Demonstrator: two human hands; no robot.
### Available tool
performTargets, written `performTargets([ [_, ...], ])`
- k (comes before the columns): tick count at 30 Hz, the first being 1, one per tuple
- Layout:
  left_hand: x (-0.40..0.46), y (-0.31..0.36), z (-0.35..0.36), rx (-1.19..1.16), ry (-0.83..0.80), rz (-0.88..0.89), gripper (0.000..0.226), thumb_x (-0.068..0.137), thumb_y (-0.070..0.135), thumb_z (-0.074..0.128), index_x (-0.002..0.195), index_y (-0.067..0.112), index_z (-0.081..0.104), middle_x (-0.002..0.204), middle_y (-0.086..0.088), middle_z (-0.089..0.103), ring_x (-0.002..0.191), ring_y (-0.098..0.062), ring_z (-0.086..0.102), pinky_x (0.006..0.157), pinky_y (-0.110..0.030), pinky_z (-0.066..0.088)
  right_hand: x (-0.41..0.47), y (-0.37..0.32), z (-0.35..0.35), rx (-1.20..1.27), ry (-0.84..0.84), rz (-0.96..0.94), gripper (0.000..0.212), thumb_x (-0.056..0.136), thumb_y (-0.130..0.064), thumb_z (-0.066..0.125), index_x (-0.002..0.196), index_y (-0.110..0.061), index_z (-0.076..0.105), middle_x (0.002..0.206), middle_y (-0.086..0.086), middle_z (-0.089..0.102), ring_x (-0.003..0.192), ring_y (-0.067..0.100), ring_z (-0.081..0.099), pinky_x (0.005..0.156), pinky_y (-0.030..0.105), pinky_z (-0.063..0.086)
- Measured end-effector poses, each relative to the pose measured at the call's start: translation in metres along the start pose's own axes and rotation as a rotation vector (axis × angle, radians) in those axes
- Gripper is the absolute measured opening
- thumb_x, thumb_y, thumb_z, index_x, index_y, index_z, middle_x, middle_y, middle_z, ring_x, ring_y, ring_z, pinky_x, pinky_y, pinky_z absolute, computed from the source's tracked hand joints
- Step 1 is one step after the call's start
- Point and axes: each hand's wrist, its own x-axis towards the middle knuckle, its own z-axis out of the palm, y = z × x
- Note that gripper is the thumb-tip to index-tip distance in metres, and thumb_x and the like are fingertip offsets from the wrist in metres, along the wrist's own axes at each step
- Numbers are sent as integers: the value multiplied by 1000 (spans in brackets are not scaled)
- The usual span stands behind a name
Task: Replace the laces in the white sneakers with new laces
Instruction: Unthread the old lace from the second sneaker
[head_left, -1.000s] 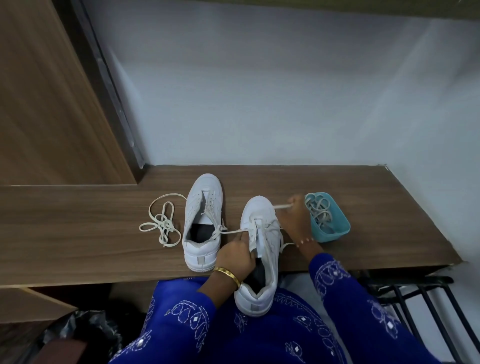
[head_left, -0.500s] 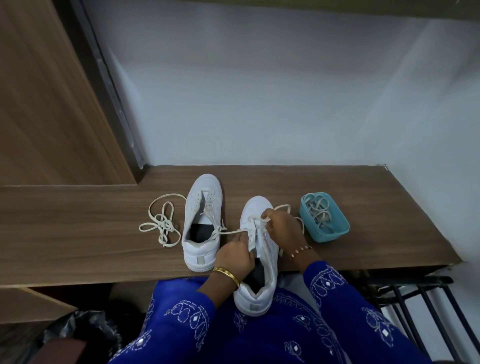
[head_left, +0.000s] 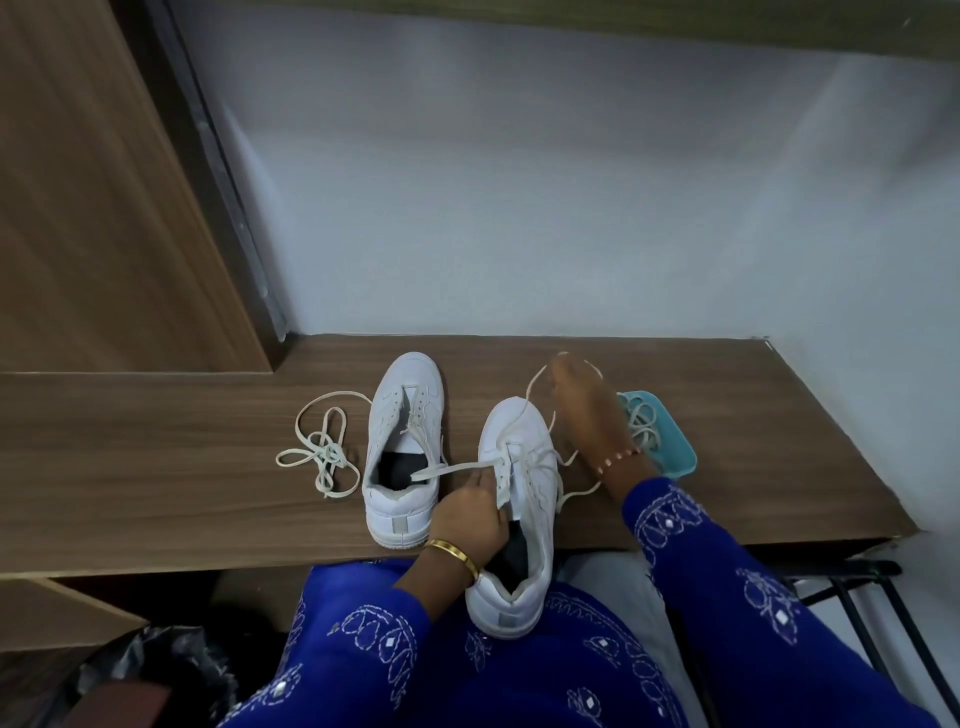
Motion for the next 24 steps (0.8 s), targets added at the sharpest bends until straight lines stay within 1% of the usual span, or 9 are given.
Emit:
performTargets([
  [3, 0, 0, 0, -2, 6, 5, 52, 91, 22, 40, 142, 14, 30, 133, -7, 48, 105, -28, 58, 76, -33, 47, -21, 3, 27, -1, -95, 13, 5, 78, -5, 62, 75, -3, 58, 81, 10, 57, 63, 19, 52, 49, 30, 45],
  [6, 0, 0, -1, 2, 8, 8, 52, 91, 21, 40, 141, 13, 30, 132, -7, 48, 106, -28, 57, 76, -33, 46, -36, -1, 39, 44, -170, 209, 29, 86, -26, 59, 72, 0, 62, 77, 12, 62, 72, 22, 55, 60, 32, 40],
  [8, 0, 0, -1, 11, 5, 8, 52, 91, 21, 40, 141, 13, 30, 131, -8, 49, 106, -28, 57, 76, -33, 46, -38, 0, 45, 128, -233, 345, 35, 88, -33, 56, 75, -2, 65, 77, 9, 64, 75, 23, 58, 62, 31, 41],
  [10, 0, 0, -2, 20, -1, 6, 52, 92, 22, 40, 142, 13, 29, 131, -7, 48, 106, -28, 57, 77, -33, 46, -36, -1, 48, 205, -233, 415, 29, 86, -29, 60, 75, -3, 66, 75, 6, 64, 72, 19, 56, 62, 29, 40],
  [13, 0, 0, -2, 19, -5, 0, 51, 92, 22, 39, 141, 12, 30, 131, -8, 48, 106, -28, 57, 78, -33, 46, -30, 1, 53, 274, -255, 406, 18, 82, -16, 62, 71, -2, 66, 74, 9, 66, 71, 19, 57, 61, 25, 40],
  [15, 0, 0, -1, 16, -8, -2, 52, 92, 22, 40, 141, 12, 30, 131, -8, 48, 106, -28, 57, 78, -33, 46, -28, -1, 49, 223, -320, 343, 17, 83, -13, 58, 74, -2, 67, 79, 11, 68, 77, 23, 62, 66, 30, 48],
  [18, -1, 0, -1, 10, -1, -7, 52, 92, 23, 40, 142, 13, 30, 133, -8, 48, 106, -28, 57, 77, -32, 46, -29, -2, 36, 21, -397, 241, 18, 90, -13, 50, 84, -4, 65, 89, 10, 68, 87, 24, 63, 72, 32, 49],
  [22, -1, 1, -3, 39, -23, 10, 51, 91, 23, 40, 140, 11, 31, 130, -9, 50, 104, -29, 58, 75, -33, 47, -17, -2, 34, -192, -318, 126, 22, 87, -1, 46, 105, -6, 57, 106, 10, 59, 97, 25, 58, 77, 33, 47],
  [24, -2, 0, -4, 61, -28, 5, 49, 92, 22, 39, 139, 11, 32, 125, -10, 54, 103, -29, 59, 75, -33, 46, -18, -16, 14, -266, -309, 132, 18, 89, 1, 42, 104, -4, 52, 106, 11, 54, 93, 25, 57, 75, 33, 46],
])
